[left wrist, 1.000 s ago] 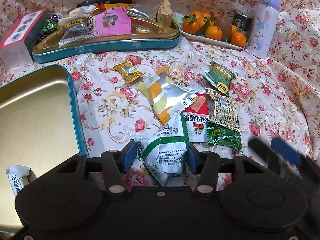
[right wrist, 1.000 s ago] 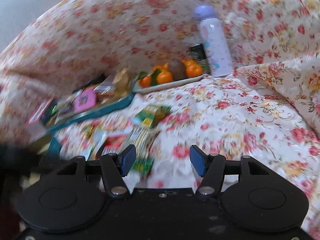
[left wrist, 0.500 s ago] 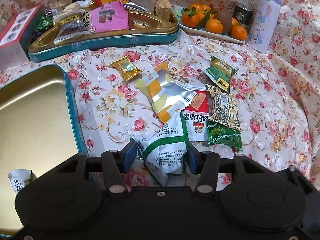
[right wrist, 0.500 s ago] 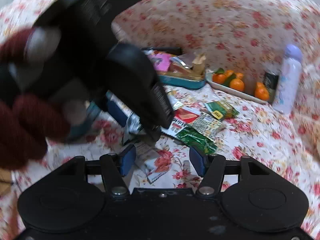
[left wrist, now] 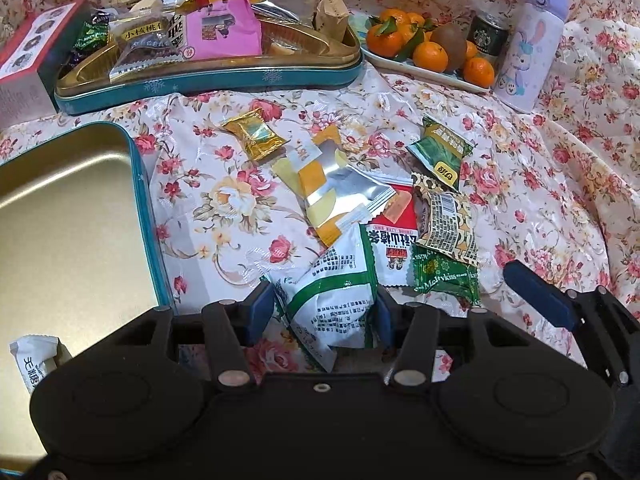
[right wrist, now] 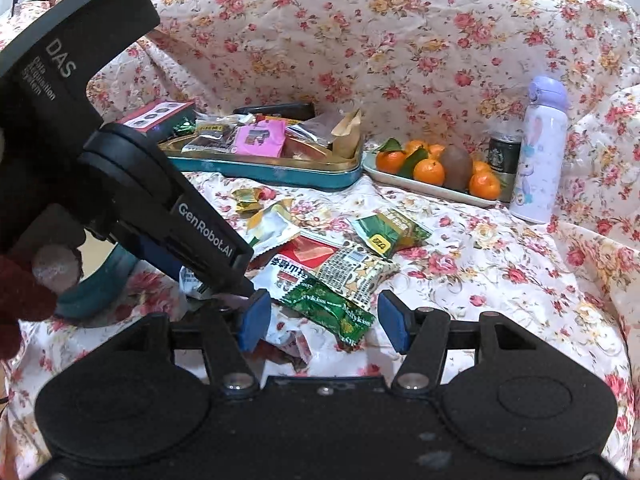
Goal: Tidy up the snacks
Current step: 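Grasp a white Hawthorn snack bar with the right tool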
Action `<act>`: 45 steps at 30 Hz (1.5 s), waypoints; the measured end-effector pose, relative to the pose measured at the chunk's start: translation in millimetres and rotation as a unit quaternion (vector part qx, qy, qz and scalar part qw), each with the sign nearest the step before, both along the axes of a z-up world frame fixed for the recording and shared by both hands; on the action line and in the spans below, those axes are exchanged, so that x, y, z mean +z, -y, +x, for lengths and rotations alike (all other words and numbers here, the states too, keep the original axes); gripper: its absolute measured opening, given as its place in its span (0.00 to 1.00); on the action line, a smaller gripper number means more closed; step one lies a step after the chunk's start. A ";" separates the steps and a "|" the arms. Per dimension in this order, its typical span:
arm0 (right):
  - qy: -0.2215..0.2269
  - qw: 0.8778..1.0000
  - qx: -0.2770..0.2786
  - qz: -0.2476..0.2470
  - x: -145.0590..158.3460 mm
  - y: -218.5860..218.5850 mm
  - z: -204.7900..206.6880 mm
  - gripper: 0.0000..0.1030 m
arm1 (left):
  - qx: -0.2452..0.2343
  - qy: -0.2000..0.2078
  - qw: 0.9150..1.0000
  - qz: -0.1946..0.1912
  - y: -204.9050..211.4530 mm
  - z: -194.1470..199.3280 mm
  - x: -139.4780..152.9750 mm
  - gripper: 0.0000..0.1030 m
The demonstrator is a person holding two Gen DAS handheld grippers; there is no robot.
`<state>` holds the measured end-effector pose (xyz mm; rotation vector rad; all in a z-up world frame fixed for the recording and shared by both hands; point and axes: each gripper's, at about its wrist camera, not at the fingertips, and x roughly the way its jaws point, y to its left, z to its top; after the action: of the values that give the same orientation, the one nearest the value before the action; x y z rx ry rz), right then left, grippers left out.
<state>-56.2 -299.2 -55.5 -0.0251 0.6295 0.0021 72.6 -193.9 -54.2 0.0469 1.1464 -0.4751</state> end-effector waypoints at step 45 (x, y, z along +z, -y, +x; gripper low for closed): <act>-0.070 0.993 -0.083 0.034 -12.3 17.2 -10.5 0.44 | -0.032 0.071 0.996 0.046 4.3 -26.9 -2.9 0.51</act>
<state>-66.7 -316.4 -67.8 0.0944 0.7705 -0.1358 45.7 -198.2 -57.1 0.1944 1.0288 -0.4691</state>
